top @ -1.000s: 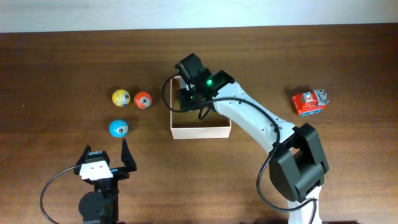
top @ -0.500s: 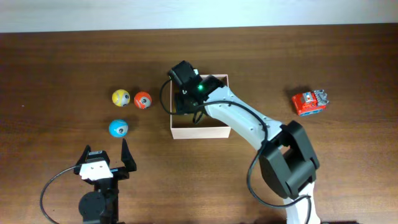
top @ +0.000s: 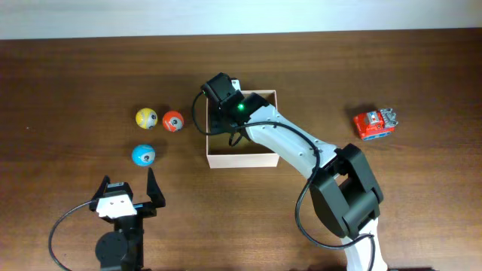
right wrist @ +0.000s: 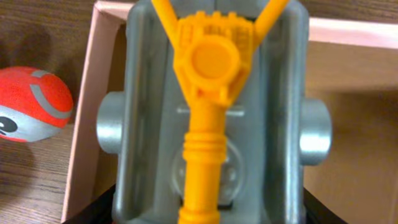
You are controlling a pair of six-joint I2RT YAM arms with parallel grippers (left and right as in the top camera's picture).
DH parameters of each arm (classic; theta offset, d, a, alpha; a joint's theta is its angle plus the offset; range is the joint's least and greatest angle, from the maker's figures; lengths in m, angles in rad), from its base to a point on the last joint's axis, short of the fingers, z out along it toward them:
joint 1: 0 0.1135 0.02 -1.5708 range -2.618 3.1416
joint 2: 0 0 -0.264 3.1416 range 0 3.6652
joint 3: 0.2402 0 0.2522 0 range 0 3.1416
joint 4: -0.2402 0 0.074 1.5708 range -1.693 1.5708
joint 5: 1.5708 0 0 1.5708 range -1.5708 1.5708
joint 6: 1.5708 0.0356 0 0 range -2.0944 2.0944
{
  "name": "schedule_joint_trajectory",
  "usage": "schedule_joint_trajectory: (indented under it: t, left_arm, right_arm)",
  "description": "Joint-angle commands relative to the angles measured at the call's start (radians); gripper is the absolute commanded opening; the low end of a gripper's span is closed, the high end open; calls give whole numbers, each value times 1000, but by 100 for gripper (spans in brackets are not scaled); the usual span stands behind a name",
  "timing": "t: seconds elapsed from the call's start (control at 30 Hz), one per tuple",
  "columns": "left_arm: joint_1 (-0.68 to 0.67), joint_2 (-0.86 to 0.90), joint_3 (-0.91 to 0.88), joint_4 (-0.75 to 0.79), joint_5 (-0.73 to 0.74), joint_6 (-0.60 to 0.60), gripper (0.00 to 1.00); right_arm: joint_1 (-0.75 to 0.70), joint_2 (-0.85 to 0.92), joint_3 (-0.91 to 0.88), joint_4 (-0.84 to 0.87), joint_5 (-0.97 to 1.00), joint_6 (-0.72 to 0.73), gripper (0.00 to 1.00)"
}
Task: Pack container
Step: 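Lift the fire truck and carry it left over the box, then lower the fire truck into the box with the right gripper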
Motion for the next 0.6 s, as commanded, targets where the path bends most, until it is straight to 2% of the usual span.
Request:
schedule_joint_trajectory:
  t: [0.0, 0.57]
  left_arm:
    - [-4, -8, -2, -5, 8, 12, 99]
    - [-4, -8, -2, -5, 8, 12, 99]
  right_arm:
    - [9, 21, 0, 14, 30, 11, 51]
    - [9, 64, 0, 51, 29, 35, 53]
